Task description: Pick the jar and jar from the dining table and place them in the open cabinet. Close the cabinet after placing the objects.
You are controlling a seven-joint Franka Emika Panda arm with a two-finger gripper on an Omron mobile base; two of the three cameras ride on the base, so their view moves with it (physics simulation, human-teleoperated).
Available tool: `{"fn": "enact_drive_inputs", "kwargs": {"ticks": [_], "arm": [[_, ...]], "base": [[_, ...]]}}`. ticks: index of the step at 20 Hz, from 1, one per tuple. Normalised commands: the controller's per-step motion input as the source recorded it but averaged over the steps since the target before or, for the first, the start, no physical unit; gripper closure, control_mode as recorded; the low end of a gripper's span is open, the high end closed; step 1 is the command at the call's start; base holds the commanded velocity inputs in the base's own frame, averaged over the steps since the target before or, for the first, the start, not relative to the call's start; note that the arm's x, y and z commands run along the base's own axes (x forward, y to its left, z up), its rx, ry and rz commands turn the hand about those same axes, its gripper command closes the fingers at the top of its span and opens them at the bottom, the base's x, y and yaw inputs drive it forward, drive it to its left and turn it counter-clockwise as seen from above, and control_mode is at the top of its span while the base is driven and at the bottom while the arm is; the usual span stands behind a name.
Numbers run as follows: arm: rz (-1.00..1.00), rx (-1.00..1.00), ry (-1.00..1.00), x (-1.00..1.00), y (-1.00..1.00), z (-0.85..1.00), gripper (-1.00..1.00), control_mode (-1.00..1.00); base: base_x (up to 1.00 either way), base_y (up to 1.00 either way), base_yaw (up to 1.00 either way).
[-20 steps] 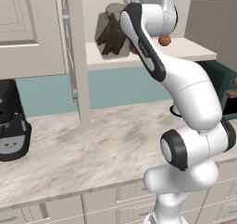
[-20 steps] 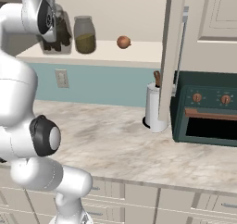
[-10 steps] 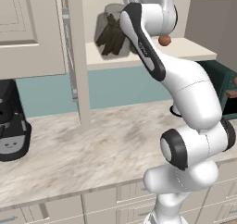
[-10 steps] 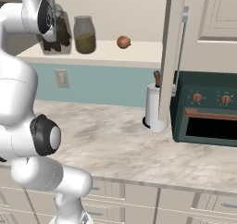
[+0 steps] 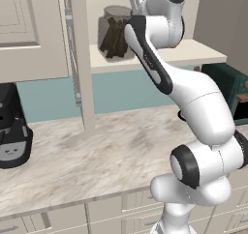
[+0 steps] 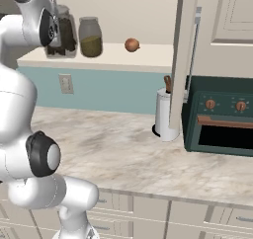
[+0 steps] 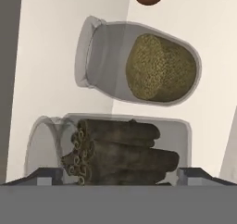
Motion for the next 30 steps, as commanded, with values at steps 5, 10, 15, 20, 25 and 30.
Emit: {"fn": "enact_drive_inputs", "kwargs": {"ticks": [5, 10, 15, 20, 25, 30], "arm": [[0.00, 0.00, -0.23, 0.03, 0.00, -0.17, -1.00, -1.00], [0.00, 0.01, -0.22, 0.00, 0.00, -0.06, -1.00, -1.00], [0.00, 0.00, -0.01, -0.29, -0.13, 0.17, -1.00, -1.00], [-0.02, 0.00, 0.00, -0.76, -0.21, 0.35, -1.00, -1.00], [-0.05, 0.00, -0.05, -0.82, -0.01, 0.24, -1.00, -1.00], [-0.06, 0.00, 0.00, -0.86, 0.00, 0.14, -1.00, -1.00]], "base": [[0.00, 0.00, 0.00], [0.00, 0.00, 0.00], [0.00, 0.00, 0.00], [0.00, 0.00, 0.00], [0.00, 0.00, 0.00], [0.00, 0.00, 0.00]]}}
